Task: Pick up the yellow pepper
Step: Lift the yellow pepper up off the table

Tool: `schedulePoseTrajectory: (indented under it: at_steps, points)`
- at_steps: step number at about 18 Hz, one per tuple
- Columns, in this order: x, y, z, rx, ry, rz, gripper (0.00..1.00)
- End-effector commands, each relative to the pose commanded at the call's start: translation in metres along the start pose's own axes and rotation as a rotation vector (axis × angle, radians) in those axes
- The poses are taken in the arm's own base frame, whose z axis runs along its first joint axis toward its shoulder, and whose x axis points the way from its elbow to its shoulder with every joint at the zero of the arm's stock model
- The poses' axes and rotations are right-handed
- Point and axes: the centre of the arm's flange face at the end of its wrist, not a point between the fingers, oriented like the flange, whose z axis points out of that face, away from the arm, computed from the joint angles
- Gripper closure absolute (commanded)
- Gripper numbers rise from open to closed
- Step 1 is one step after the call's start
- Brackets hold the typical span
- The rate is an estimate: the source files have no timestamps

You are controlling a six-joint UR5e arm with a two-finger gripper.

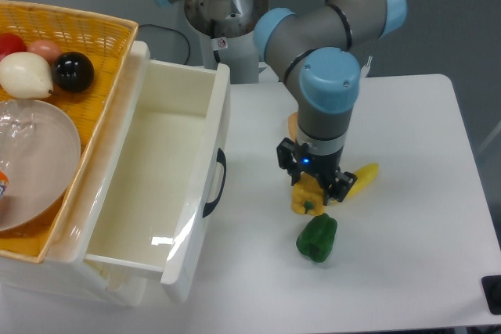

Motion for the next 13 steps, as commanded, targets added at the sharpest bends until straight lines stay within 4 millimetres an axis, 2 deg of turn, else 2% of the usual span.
schedulePoseTrajectory:
  at_steps: [7,13]
  points:
    - [0.0082,0.0018,0.0113,-0.010,0.024,0.027,0.77]
    - [0.0082,0.0034,0.0072,0.011,0.027,0.011,0.77]
